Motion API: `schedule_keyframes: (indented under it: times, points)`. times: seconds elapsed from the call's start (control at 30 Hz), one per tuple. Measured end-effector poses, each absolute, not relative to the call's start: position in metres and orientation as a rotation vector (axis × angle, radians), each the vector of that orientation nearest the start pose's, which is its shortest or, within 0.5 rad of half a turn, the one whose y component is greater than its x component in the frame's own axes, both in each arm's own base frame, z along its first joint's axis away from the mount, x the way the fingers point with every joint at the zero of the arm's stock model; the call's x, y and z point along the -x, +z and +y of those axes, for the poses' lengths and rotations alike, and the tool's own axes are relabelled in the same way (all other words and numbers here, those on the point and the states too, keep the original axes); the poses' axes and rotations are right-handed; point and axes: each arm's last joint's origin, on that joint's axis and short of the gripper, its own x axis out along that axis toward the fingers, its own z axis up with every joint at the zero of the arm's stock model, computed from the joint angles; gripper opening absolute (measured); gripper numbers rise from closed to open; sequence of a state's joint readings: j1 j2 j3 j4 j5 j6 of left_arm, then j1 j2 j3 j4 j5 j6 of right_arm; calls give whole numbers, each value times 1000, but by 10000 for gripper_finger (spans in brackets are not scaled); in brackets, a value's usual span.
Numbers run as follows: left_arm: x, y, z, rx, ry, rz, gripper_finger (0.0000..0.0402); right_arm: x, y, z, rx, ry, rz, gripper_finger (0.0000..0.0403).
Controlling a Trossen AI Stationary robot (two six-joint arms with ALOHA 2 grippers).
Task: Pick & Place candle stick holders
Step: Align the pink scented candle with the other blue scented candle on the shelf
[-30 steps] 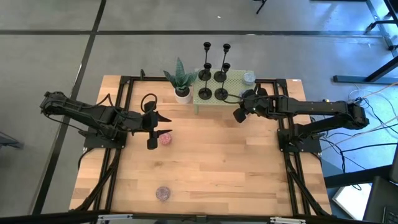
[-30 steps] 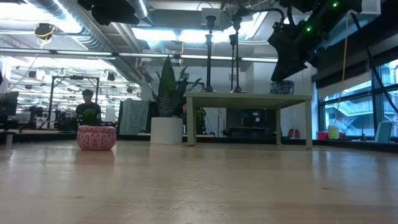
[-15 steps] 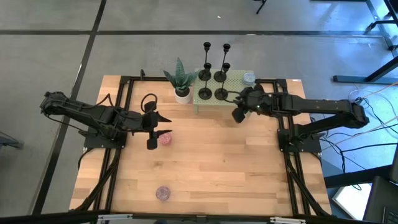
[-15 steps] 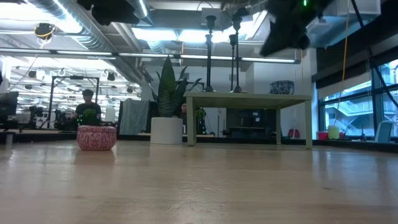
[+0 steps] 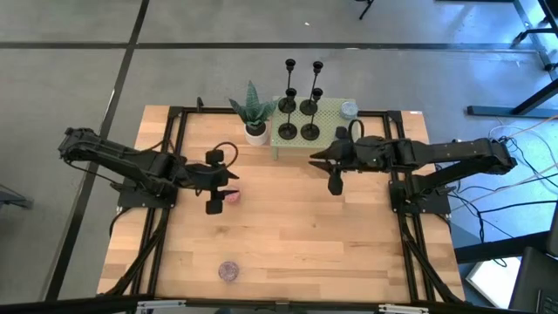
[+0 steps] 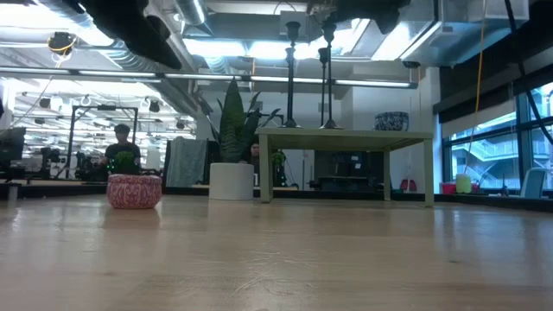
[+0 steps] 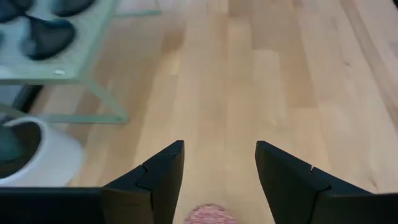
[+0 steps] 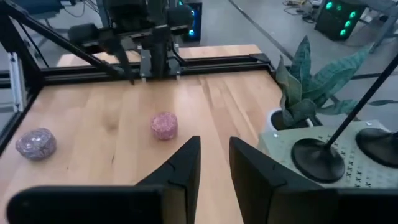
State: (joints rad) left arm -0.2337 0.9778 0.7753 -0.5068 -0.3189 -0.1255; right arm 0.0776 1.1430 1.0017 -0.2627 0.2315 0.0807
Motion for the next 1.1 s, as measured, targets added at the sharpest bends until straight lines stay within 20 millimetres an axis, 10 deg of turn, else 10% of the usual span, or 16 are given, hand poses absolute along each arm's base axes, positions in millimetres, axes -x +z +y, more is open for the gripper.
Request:
schedule_keyframes:
  times: [0.67, 1.1]
  points:
    - [-206, 249, -39, -134, 166, 806, 261, -269, 340, 14, 185, -116, 216, 164]
    - [-217, 221, -42, -101, 175, 986, 305, -294, 311, 19, 74, 9, 319, 256]
